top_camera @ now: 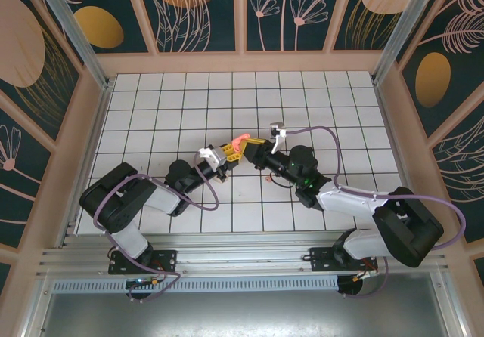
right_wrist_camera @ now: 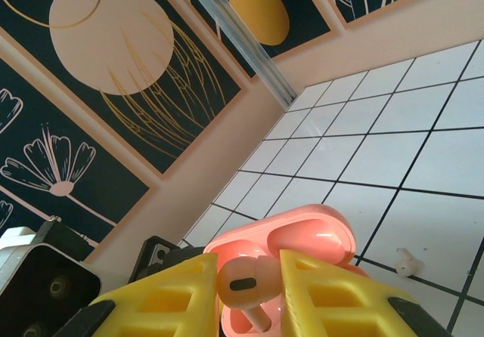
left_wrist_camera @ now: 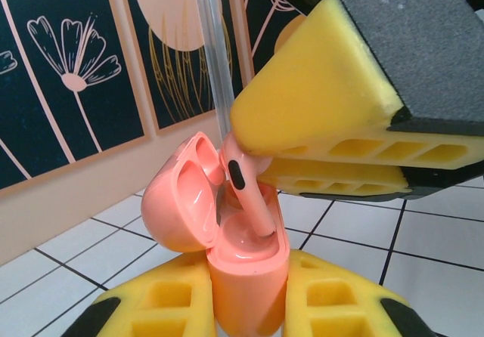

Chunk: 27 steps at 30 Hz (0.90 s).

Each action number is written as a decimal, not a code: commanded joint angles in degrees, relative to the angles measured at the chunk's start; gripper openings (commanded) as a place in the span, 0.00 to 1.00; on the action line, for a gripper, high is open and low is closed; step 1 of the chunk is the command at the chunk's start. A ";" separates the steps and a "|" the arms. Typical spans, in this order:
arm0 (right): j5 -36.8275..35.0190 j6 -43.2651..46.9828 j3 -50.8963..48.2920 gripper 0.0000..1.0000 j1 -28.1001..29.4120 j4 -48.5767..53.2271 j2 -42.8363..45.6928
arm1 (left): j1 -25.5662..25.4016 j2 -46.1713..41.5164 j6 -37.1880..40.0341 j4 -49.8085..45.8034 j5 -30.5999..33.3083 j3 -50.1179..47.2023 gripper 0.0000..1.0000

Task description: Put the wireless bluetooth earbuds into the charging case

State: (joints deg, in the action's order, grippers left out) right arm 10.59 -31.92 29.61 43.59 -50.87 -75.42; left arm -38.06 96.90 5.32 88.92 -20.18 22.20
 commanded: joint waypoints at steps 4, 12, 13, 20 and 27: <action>-0.51 1.93 1.57 0.24 0.51 1.17 2.37 | -1.99 -1.43 5.48 12.90 -0.91 2.17 0.06; -0.95 2.59 1.85 0.24 0.52 1.25 3.93 | -2.45 -1.41 7.34 11.64 -0.82 3.02 0.06; -0.53 2.21 1.86 0.24 0.53 0.62 3.43 | -2.45 -1.13 7.27 11.62 -0.97 3.20 0.06; 1.80 1.18 3.33 0.24 0.83 -1.51 0.43 | -2.41 -0.66 6.90 12.24 -0.92 3.39 0.06; 2.24 1.07 3.62 0.24 1.21 -1.17 -1.03 | -2.42 -1.12 6.65 12.78 -0.51 3.12 0.06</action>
State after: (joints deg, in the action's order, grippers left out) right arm 11.29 -30.41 31.68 43.72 -51.27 -75.02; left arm -39.33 96.42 11.40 90.17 -16.88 23.97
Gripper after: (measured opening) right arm 0.239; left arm 0.171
